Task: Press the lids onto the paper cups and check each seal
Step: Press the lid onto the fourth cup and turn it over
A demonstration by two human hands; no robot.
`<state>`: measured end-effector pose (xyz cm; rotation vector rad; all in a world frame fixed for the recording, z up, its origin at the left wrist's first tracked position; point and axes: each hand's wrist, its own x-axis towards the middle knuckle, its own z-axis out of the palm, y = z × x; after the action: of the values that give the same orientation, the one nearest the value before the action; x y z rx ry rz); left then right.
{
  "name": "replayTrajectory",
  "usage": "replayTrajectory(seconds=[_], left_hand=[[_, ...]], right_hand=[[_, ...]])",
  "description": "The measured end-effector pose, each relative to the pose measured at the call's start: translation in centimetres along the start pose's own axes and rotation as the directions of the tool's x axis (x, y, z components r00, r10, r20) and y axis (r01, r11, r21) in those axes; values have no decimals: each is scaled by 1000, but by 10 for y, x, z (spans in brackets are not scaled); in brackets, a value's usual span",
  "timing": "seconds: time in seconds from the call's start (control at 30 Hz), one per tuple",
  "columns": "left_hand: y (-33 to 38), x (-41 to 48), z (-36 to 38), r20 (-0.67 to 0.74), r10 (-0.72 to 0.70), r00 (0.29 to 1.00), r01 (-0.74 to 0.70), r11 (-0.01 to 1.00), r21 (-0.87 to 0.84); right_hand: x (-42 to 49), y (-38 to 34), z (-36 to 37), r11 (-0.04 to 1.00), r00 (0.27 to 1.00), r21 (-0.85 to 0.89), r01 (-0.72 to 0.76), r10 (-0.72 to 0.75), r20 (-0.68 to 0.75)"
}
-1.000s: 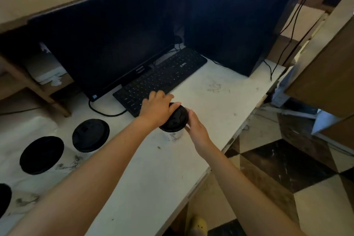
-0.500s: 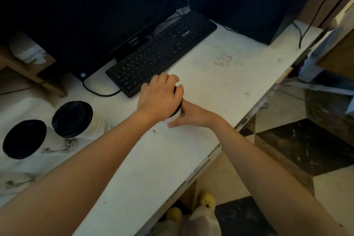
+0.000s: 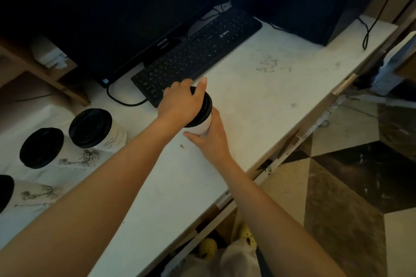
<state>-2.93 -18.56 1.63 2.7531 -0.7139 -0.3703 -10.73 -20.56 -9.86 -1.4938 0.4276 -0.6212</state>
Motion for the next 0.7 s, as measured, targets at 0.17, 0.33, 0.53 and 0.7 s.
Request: replayTrajectory(seconds=[0.17,0.33,0.53,0.7], left_hand=[[-13,-2,-2,-60,221,973,-215,972,94],[-15,2,-17,163,500,851,-523,837,163],[-2,1,-4,39,254,966,-254,922,293],[-3,2,1,6,292,956,-281,916,287]], right_hand=[[-4,9,-14,996,989,-64,-61,69,135],[23,-1,-40,982,866,-138,-131,181,466],[14,5,-21,988,954,-103,-112,135,266],[16,8,-20,988,950,-118,-102,132,282]])
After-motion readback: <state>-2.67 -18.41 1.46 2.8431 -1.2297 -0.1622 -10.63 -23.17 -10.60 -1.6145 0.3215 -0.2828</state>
